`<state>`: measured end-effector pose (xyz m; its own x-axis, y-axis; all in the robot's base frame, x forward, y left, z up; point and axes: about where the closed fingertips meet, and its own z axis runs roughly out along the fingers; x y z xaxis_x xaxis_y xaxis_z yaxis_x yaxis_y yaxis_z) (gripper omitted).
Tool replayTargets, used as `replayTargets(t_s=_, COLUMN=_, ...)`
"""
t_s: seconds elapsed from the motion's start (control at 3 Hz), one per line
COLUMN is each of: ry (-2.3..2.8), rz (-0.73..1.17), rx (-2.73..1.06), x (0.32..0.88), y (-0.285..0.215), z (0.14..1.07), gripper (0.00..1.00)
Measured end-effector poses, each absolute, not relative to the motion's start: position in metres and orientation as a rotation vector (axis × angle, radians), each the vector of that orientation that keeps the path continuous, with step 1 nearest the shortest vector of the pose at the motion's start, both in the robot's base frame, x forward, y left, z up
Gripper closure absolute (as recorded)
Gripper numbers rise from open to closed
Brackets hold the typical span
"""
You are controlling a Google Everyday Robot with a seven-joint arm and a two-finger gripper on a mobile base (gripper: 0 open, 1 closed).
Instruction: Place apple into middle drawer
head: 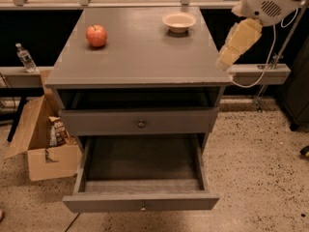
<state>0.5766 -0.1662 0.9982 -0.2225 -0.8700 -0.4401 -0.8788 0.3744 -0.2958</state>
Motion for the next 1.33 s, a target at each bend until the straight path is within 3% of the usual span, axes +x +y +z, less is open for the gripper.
replayTargets(t_s=0.67, ry=2.062, rz=0.005, rx=-1.473, x=0.597, y=-0.145, z=0.996, gripper=0.0)
replayTargets(t_s=1.33, ry=1.952, rz=0.07, rx=-1.249, x=0.674, y=-0.056, z=0.995, gripper=0.0)
